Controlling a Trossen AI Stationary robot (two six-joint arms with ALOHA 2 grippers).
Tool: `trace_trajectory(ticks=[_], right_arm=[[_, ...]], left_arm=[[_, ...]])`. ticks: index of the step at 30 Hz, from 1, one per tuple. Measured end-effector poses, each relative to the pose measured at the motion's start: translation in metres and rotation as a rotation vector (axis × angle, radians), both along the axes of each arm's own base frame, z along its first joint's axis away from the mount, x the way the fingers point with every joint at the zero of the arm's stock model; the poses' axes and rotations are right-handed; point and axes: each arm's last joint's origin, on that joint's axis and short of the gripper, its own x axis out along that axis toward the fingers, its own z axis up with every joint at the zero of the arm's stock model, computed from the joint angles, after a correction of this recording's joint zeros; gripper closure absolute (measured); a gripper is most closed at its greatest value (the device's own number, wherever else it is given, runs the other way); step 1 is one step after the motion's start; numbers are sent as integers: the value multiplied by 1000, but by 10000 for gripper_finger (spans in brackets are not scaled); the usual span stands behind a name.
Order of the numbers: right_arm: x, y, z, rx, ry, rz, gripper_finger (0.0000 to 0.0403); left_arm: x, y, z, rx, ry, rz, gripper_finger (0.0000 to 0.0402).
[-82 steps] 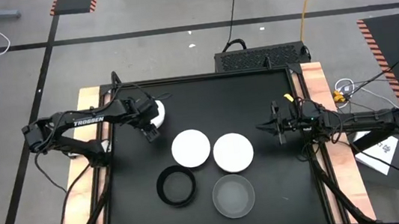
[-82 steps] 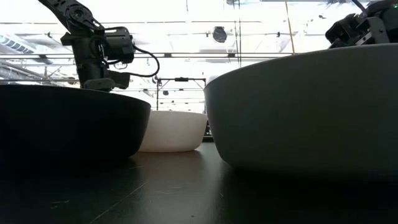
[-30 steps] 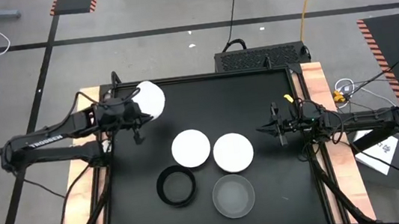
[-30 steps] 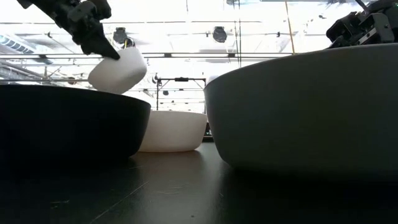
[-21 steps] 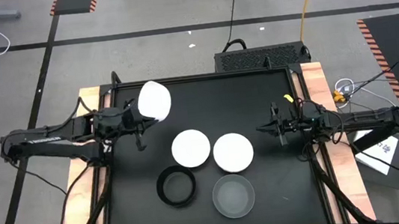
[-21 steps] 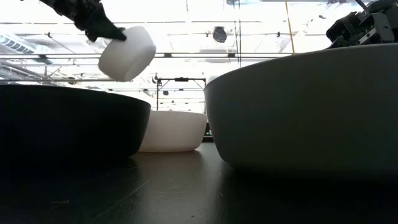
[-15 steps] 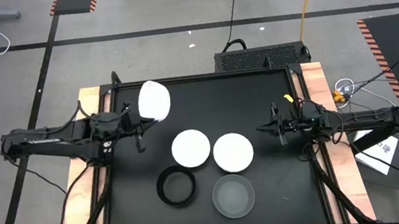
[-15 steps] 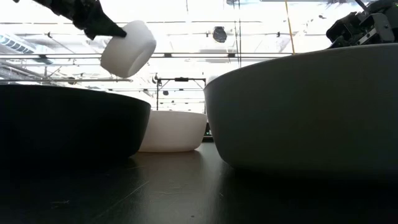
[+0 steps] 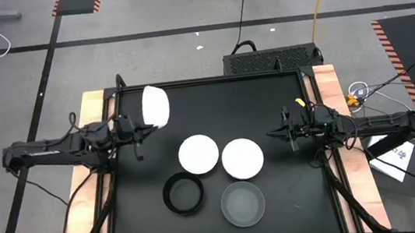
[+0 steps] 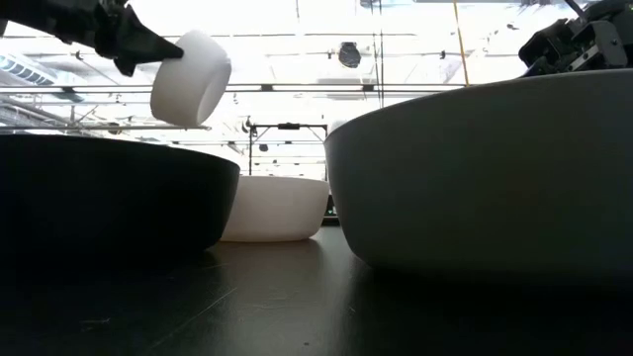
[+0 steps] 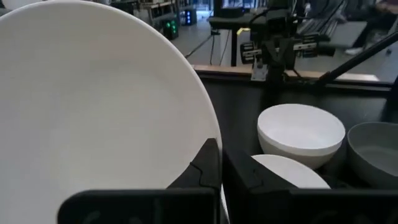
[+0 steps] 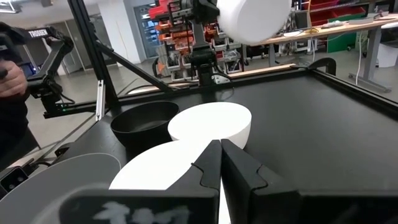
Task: Nest bowls inside each other
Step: Stack the top left white bowl into the white bowl
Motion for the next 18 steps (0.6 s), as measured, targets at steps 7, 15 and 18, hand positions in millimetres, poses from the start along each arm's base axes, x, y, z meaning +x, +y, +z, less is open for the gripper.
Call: trace_trajectory(ticks=[7, 15, 18], right_arm=[[0, 0, 3, -7, -27, 0, 403], [0, 0, 3, -8, -32, 0, 403], [0, 0, 3, -9, -33, 0, 403]], left_arm=[[18, 0, -11, -15, -79, -98, 401], [46, -2, -14, -5, -130, -218, 401], [57, -2, -16, -10, -120, -247, 401]])
